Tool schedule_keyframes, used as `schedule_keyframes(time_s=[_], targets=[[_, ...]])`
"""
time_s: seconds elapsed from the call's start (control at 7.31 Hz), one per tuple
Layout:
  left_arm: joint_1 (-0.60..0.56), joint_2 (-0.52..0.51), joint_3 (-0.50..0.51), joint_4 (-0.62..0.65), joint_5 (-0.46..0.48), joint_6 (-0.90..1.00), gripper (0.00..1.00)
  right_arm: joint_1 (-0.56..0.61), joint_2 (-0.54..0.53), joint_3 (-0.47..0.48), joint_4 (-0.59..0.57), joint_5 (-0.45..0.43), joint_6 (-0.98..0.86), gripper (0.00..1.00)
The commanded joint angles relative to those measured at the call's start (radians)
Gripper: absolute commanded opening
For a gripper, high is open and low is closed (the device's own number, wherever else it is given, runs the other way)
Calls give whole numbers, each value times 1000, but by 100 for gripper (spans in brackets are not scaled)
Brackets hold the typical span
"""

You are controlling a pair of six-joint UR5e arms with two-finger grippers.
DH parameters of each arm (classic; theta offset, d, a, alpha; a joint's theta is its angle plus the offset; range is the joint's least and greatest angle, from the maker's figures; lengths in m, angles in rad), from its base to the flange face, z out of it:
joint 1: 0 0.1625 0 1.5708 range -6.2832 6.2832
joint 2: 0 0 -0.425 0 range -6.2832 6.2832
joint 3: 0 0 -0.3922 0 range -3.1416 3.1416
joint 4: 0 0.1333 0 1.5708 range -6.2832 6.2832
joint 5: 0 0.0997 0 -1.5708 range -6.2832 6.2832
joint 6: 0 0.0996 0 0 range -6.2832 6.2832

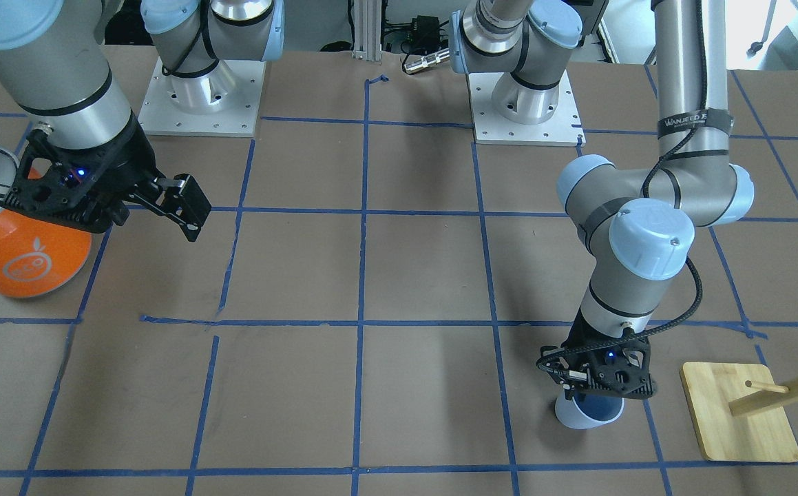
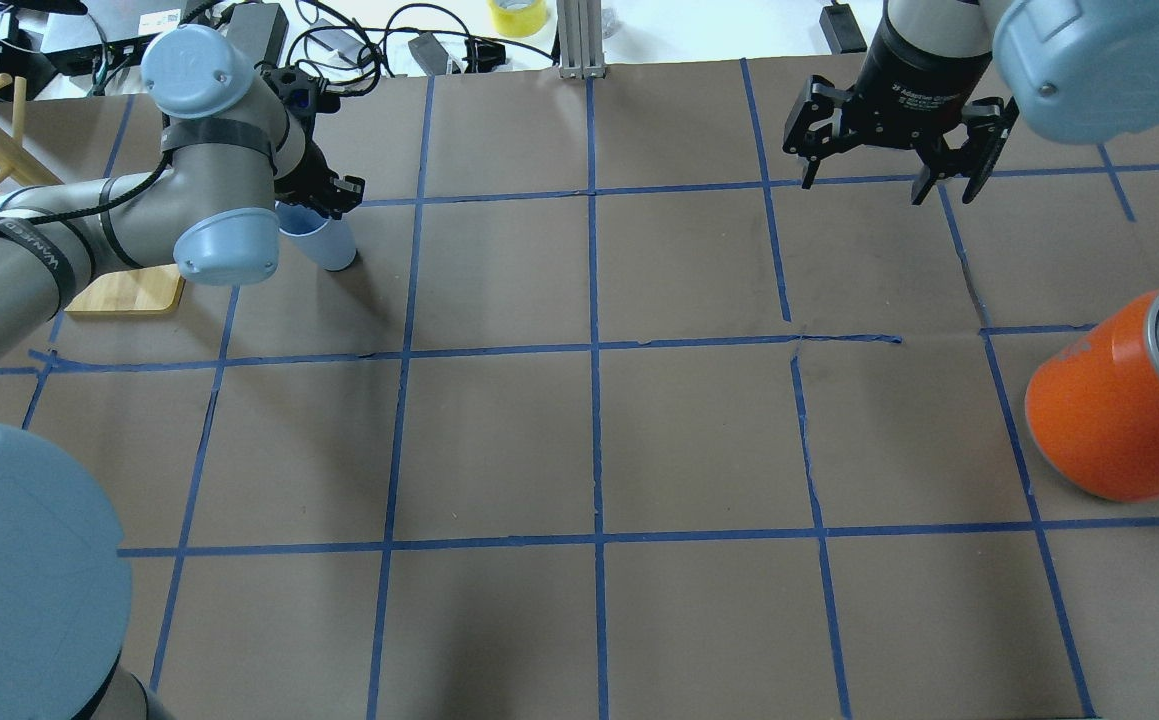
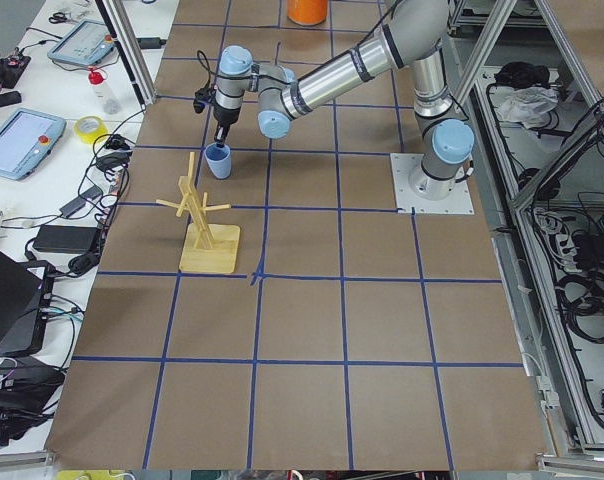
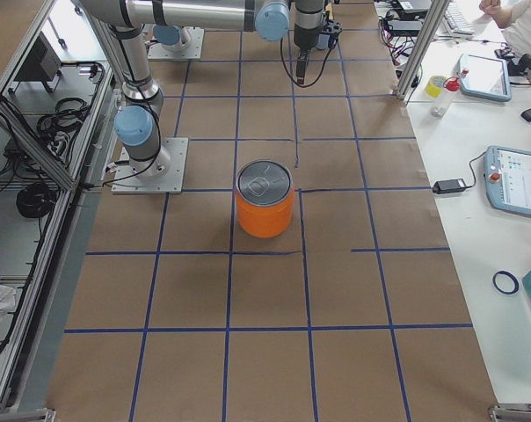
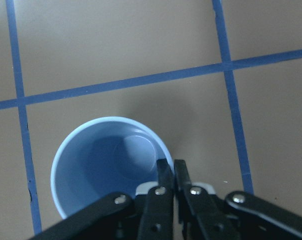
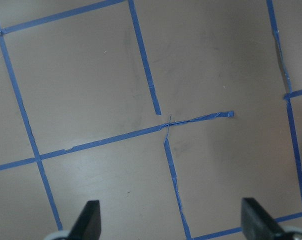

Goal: Flip cup
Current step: 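Set the cup upright on the table and open the left gripper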

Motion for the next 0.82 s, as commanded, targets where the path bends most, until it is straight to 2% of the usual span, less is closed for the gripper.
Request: schedule_keyframes(time_s=[0.0, 0.27, 0.41, 0.68], targets=[[-9, 38, 6, -40, 9, -47, 100, 0, 0, 1, 3, -2, 1, 100], [-10, 175, 150, -519, 10, -66, 100, 0, 0, 2, 3, -2, 1, 100], [-9, 238, 223, -701, 15, -69, 100, -2, 0, 5, 3, -4, 1, 100], [-10, 373, 249, -869, 6, -79, 100, 0, 0, 5, 3, -2, 1, 100]])
